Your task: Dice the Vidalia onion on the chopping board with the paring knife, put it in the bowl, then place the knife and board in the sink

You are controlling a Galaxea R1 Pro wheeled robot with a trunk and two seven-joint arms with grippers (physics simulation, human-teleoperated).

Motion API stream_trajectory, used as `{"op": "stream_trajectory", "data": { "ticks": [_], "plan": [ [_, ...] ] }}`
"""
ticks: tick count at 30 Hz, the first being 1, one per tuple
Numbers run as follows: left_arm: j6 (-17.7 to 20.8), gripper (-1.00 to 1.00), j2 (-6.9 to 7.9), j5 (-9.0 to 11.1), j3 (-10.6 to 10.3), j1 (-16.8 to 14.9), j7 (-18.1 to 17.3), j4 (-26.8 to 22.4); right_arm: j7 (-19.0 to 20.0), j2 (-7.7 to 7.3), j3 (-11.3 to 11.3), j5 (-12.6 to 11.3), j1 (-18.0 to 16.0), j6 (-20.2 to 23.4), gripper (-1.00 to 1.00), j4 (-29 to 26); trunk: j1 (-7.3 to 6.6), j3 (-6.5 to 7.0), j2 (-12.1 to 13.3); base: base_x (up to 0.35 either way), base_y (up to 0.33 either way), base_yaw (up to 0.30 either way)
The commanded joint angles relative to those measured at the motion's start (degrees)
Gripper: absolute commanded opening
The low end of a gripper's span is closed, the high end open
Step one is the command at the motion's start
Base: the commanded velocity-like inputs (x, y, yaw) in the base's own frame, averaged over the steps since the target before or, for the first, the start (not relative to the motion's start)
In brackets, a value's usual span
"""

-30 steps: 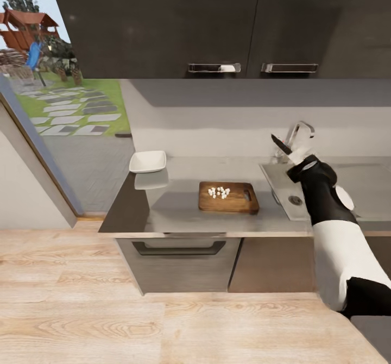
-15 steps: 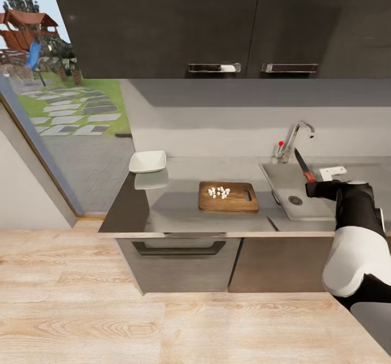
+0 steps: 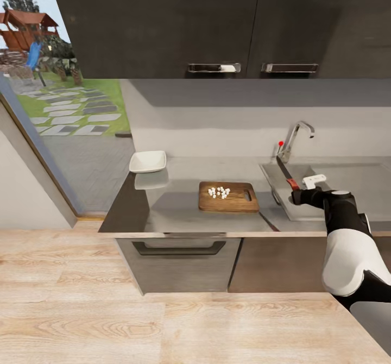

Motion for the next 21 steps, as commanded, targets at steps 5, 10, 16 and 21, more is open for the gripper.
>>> {"op": "stream_trajectory", "data": {
  "ticks": [5,10,16,21],
  "plan": [
    [-0.18,1.00,0.05,0.59,-0.49,-0.08,0.25,0.46,0.33,0.05,-0.16,0.22,-0.08,0.28,-1.00,0.23,0.04,-0.10,-0.11,0.052,-0.046,0.000],
    [-0.18,1.00,0.05,0.59,-0.49,-0.09,0.28,0.54,0.30,0.06,-0.15,0.19,-0.08,1.63,-1.00,1.47,0.04,-0.10,-0.11,0.218,-0.181,0.000],
    [-0.18,1.00,0.05,0.59,-0.48,-0.09,0.24,0.58,0.16,0.07,-0.19,0.18,-0.08,6.77,-1.00,1.84,0.04,-0.10,-0.11,0.237,-0.134,0.000],
    [-0.31,1.00,0.13,0.61,-0.43,-0.09,0.37,0.58,-0.69,0.07,-0.21,0.18,-0.08,7.07,-1.00,1.95,0.04,-0.18,-0.11,0.172,-0.013,0.000]
  ]
}}
